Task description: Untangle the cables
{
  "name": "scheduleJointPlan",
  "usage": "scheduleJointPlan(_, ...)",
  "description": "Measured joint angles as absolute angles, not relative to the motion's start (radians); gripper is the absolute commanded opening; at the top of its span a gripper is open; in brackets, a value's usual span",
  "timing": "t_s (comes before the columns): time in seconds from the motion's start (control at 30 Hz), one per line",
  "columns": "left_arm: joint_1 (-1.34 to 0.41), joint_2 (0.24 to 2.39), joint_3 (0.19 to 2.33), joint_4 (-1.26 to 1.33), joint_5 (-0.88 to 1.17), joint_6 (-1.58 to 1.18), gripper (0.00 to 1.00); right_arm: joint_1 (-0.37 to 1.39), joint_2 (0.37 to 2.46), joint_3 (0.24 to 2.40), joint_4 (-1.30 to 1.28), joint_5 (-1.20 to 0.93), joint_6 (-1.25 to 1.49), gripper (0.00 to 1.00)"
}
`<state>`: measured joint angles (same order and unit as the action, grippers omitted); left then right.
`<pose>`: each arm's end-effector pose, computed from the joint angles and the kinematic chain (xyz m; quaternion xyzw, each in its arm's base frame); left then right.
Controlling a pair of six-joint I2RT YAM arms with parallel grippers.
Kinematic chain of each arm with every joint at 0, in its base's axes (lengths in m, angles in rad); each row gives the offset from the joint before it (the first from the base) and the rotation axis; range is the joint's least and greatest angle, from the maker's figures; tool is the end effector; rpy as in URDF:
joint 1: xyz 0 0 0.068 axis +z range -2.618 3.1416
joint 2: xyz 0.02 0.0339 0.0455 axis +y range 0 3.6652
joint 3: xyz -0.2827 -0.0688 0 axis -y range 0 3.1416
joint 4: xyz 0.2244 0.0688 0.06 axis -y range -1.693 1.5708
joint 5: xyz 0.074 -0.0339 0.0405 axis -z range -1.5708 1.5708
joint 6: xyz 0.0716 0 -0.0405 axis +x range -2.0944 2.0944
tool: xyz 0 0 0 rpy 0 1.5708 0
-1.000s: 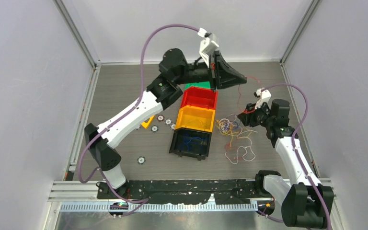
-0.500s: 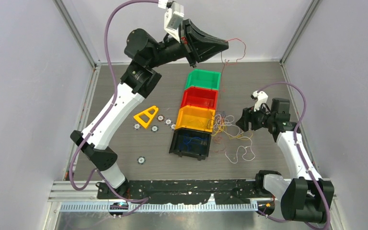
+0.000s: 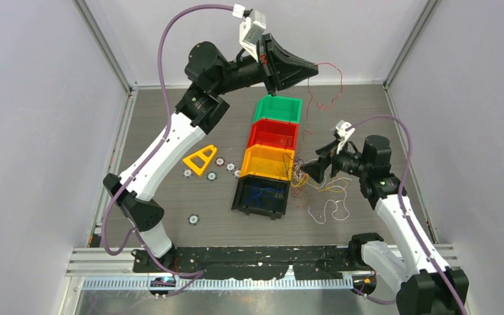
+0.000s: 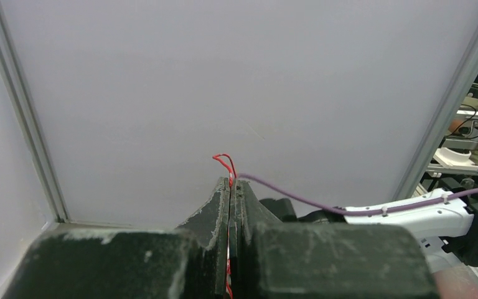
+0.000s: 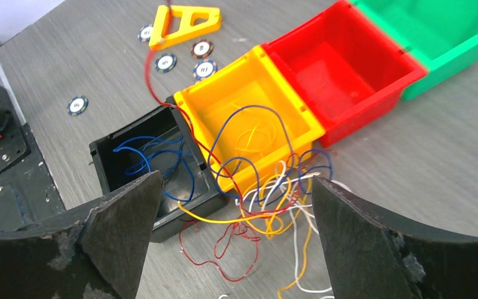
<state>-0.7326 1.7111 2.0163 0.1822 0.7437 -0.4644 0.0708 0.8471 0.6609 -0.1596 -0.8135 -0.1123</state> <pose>0.2408 -0.2818 0.5774 0.3728 0.4344 -0.6045 0.5540 0.1762 0.0647 0.3010 -0.2952 0.7275 0.3127 0.5346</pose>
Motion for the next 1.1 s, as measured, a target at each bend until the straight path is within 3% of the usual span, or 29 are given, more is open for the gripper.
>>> scheduleJointPlan(0.1, -0.734, 1.722, 2.041, 0.182, 0.743, -0.464, 0.00, 0.143, 0.888, 0.604, -0.088, -0.770, -0.088, 0.84)
scheduleJointPlan(0.27, -0.734, 1.726, 2.072, 0.182, 0.743, -0.463, 0.00, 0.237, 0.933, 0.550, 0.072, -0.674, -0.074, 0.53)
scheduleJointPlan(0.33, -0.734, 1.730, 2.096, 0.182, 0.742, -0.459, 0.00, 0.249, 0.993, 0.550, 0.127, -0.636, -0.071, 0.48)
scheduleJointPlan(0.5, -0.731, 1.752, 2.208, 0.180, 0.726, -0.435, 0.00, 0.249, 1.124, 0.550, 0.132, -0.550, -0.112, 0.45)
scheduleJointPlan(0.73, -0.711, 1.763, 2.408, 0.198, 0.665, -0.374, 0.00, 0.241, 1.144, 0.550, 0.035, -0.462, -0.252, 0.42)
scheduleJointPlan(1.1, -0.659, 1.745, 2.344, 0.244, 0.620, -0.339, 0.00, 0.078, 1.146, 0.595, -0.215, -0.403, -0.453, 0.38)
